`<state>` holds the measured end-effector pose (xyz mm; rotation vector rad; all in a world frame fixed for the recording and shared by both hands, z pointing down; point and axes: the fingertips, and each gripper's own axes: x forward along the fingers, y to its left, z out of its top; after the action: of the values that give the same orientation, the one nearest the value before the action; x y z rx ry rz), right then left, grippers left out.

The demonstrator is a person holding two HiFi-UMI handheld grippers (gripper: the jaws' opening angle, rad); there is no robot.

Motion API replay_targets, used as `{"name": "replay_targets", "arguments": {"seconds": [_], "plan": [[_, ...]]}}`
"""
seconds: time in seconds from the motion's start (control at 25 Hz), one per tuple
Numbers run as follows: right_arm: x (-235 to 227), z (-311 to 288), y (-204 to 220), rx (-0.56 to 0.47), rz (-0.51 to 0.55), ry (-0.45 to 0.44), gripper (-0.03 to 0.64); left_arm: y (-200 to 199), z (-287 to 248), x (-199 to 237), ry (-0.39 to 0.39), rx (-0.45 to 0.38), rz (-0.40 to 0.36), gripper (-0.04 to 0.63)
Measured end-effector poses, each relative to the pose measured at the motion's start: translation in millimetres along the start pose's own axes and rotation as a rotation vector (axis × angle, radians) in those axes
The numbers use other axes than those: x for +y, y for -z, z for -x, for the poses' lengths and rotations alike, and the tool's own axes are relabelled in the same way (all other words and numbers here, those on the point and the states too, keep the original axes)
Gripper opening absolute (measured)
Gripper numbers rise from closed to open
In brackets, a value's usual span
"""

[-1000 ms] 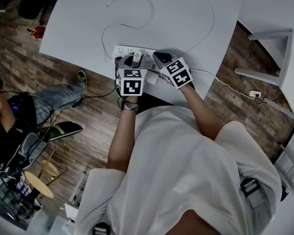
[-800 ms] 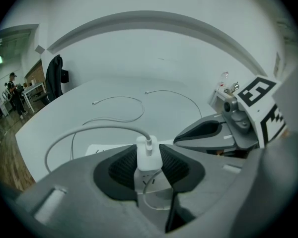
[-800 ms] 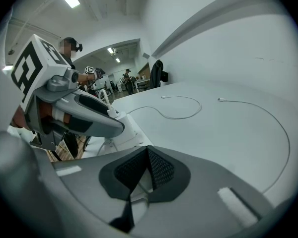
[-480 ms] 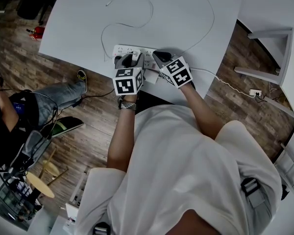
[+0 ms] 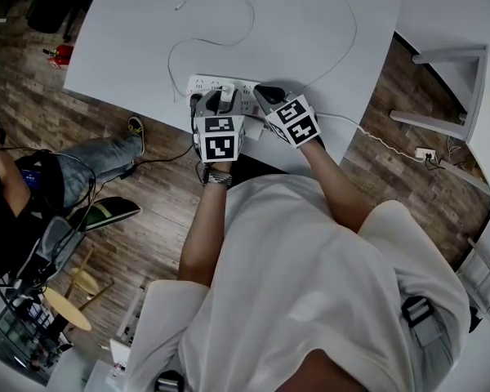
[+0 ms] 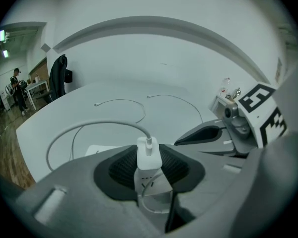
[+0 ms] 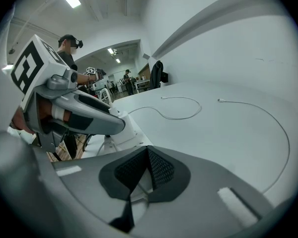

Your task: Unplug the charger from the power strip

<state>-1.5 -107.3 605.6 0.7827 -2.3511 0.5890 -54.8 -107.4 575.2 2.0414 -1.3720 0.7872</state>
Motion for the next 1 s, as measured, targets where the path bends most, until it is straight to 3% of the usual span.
{"name": "replay_targets", "arguments": {"seconds": [0.16,0.28,0.48,0.6,0.76,1.0], "plan": [[0.9,-0.4,-2.9,-0.003,-0.004,0.003,0.003,-3.1,1.9,-0.3,-0.024,-0.007,-0.064,0.138],[1.0,0.5,-3.7,-0.003,-0.003,0.003,0.003,-3.1,2.4,-0.5,-0.02,-0.01,-0.065,0.138],[0.6,1.6,-2.3,-0.004,-0.002,0.004,0.003,-3.7,3.3,3.2,0.032,-0.053,0.119,0.14],[0.6,2.6,-2.7,-0.007,-0.002,0.006,0.003,-5.2,4.9,3.5,0.048,-0.067,0.145,0.14],[1.4,2.2,-3.1,-0.005,-0.002,0.007,0.003,-5.5,5.8,4.2,0.046,-0.068,0.136,0.14],[1.1,2.7,-1.3,-0.006,-0.001,0.008,0.003,-5.4,4.8,0.6,-0.016,-0.078,0.039,0.139]]}}
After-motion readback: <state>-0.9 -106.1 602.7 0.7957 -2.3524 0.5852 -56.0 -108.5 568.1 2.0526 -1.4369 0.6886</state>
